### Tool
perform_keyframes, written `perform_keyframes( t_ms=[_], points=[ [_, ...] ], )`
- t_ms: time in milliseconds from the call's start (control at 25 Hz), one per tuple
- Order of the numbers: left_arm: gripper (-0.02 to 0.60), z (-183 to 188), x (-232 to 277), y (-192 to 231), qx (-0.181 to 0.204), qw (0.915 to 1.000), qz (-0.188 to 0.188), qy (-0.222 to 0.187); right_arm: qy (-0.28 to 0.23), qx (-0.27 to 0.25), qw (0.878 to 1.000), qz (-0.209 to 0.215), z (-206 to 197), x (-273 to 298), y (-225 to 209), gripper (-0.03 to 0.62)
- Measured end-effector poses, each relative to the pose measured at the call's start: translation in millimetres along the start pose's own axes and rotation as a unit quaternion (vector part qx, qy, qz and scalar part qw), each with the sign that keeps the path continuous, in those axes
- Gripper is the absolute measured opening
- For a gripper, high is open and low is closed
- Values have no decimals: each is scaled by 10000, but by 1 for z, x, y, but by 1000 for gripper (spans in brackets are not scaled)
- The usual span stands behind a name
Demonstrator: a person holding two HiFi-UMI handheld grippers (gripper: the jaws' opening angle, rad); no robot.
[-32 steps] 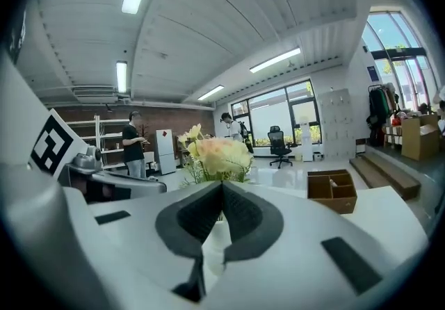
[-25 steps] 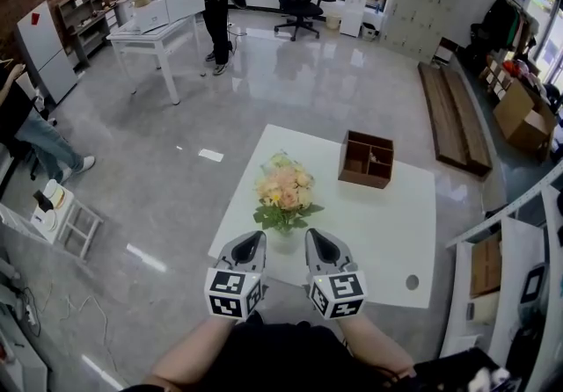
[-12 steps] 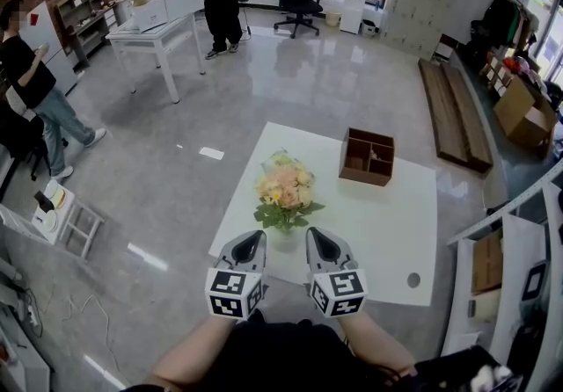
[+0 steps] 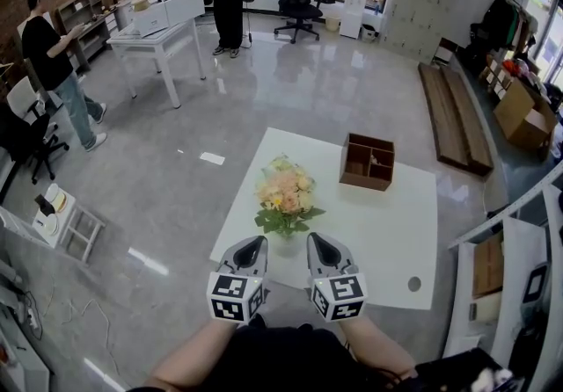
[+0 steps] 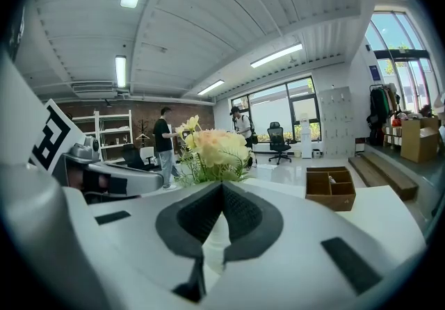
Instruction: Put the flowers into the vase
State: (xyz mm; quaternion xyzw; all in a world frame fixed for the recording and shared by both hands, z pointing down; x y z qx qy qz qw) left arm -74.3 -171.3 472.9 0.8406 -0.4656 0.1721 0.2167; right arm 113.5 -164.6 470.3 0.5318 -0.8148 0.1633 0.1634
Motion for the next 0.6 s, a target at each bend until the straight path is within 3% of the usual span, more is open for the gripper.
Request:
perform_keyframes(
  t_ms=[600],
  points=[
    [6, -1, 3, -2, -82, 10000, 19, -9, 45, -35, 10000, 52, -2, 1, -2, 3]
  ],
)
Point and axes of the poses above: the fingertips, and each gripper's own axes: x forward along the fingers, y to its left, z out of its top, the point moved 9 cm from there along -x, backward along the fingers, and after that the axes turned 11 degrees about y, right-handed, at the moved point
